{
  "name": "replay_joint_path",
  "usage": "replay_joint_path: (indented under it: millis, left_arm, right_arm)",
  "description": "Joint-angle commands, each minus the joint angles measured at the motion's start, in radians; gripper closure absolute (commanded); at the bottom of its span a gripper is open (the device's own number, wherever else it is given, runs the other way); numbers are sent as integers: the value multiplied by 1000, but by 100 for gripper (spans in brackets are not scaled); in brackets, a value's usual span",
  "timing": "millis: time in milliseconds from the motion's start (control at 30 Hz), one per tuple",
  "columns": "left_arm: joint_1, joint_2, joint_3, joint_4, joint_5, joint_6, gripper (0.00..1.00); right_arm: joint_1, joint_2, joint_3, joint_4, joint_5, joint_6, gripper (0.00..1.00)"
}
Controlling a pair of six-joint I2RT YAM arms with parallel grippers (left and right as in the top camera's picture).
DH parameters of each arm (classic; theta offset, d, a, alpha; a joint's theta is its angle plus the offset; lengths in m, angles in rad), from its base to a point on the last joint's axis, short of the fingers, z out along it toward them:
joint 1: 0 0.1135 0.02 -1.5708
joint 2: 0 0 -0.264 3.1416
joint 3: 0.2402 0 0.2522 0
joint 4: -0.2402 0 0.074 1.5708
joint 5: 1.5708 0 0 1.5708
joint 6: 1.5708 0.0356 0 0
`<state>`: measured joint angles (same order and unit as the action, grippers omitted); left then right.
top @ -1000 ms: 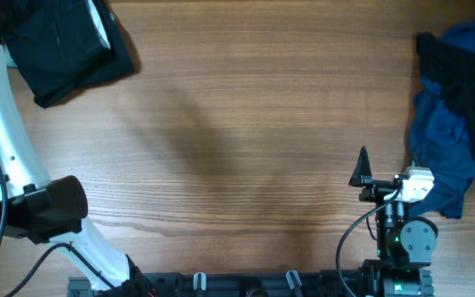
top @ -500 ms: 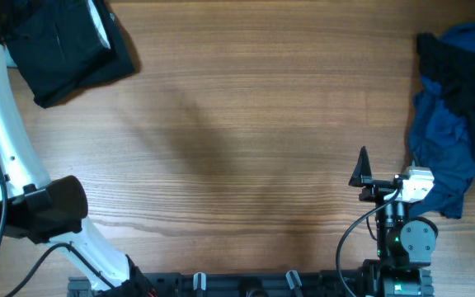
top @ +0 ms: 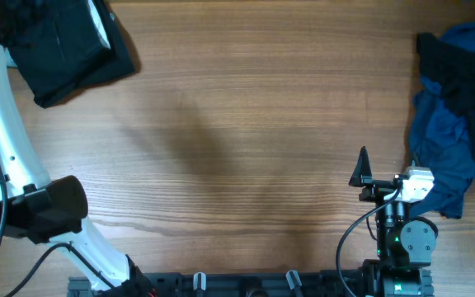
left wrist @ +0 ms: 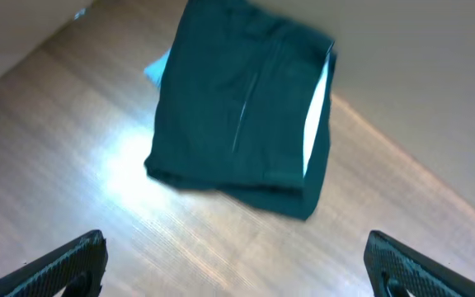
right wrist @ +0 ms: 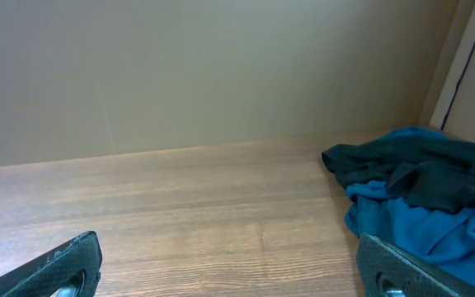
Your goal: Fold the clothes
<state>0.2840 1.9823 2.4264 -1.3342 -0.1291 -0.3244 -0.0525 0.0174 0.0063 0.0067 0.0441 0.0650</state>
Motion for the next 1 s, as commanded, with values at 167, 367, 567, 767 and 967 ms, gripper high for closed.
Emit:
replay_joint_path:
  millis: [167, 367, 567, 767, 967]
  left_arm:
    - [-64, -66, -5, -40, 1, 6, 0]
    - [-98, -151, -51, -40, -97, 1, 0]
    - [-99, -365, -430, 161, -97, -62, 0]
    - [-99, -596, -845, 379, -95, -163, 0]
    - [-99, -826, -1160, 539, -88, -269, 0]
  right_arm:
    - [-4, -13, -1, 3, -19, -13, 0]
    - [-4, -13, -1, 3, -19, -13, 0]
    - [-4, -13, -1, 3, -19, -13, 0]
    - [-4, -13, -1, 3, -19, -13, 0]
    - [-4, -13, -1, 3, -19, -13, 0]
